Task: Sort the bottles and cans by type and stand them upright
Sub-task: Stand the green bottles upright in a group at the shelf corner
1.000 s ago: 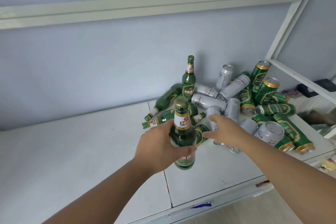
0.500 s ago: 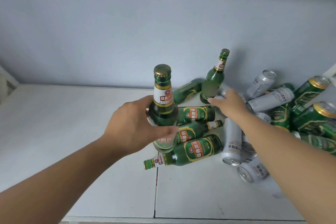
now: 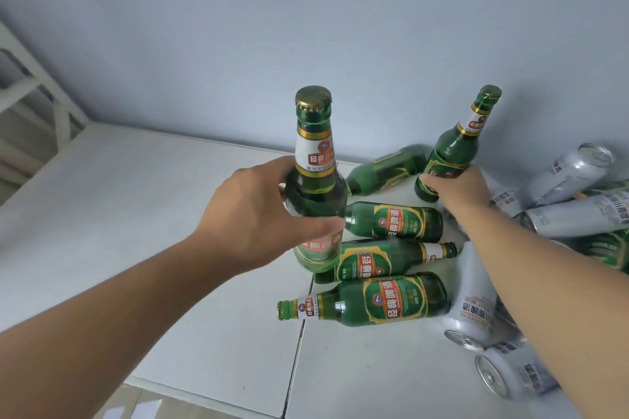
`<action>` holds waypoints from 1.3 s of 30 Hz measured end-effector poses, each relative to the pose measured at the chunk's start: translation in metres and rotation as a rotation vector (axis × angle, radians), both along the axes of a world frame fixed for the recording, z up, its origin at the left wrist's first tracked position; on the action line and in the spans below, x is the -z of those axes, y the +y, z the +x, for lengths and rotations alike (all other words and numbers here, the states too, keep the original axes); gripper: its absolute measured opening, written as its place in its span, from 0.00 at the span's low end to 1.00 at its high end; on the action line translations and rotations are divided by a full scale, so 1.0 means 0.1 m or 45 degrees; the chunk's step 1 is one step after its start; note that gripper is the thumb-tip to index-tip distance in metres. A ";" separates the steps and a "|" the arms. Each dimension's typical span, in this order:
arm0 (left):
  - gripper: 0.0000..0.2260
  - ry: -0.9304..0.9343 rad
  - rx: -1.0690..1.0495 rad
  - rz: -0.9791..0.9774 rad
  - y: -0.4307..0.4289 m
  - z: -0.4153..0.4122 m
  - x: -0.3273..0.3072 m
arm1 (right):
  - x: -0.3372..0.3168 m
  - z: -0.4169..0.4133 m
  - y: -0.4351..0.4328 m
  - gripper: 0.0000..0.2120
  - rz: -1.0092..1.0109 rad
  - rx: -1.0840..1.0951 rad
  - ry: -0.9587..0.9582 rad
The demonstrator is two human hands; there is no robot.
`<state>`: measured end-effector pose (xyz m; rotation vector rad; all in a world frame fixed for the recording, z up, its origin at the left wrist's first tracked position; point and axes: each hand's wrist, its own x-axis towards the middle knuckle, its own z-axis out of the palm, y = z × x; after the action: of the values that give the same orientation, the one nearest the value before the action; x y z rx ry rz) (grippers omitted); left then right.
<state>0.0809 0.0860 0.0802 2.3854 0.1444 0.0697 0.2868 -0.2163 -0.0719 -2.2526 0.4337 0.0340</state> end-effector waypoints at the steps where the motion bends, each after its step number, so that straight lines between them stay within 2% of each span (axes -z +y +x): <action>1: 0.27 0.001 -0.014 -0.003 0.00 0.02 0.00 | 0.01 0.01 0.02 0.37 -0.016 0.008 -0.006; 6: 0.23 0.002 -0.067 -0.010 0.03 0.10 -0.02 | 0.06 0.03 0.03 0.32 -0.031 0.057 -0.090; 9: 0.25 -0.010 -0.093 -0.001 0.06 0.14 -0.06 | 0.07 0.01 0.02 0.30 -0.016 0.050 -0.137; 16: 0.23 -0.092 -0.128 -0.004 0.18 0.24 -0.27 | -0.06 -0.03 -0.01 0.29 0.003 0.004 -0.213; 21: 0.25 -0.172 -0.139 -0.035 0.25 0.32 -0.46 | -0.27 -0.06 -0.02 0.26 0.025 -0.056 -0.280; 28: 0.21 -0.242 -0.184 -0.038 0.36 0.33 -0.64 | -0.57 -0.17 0.08 0.25 -0.006 -0.118 -0.355; 39: 0.22 -0.352 -0.181 -0.124 0.59 0.17 -0.86 | -0.84 -0.45 0.44 0.27 -0.078 -0.294 -0.415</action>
<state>0.0976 0.1450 0.1663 2.2395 0.1813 0.4471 0.2418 -0.1722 0.0125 -2.3036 0.0000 -0.2269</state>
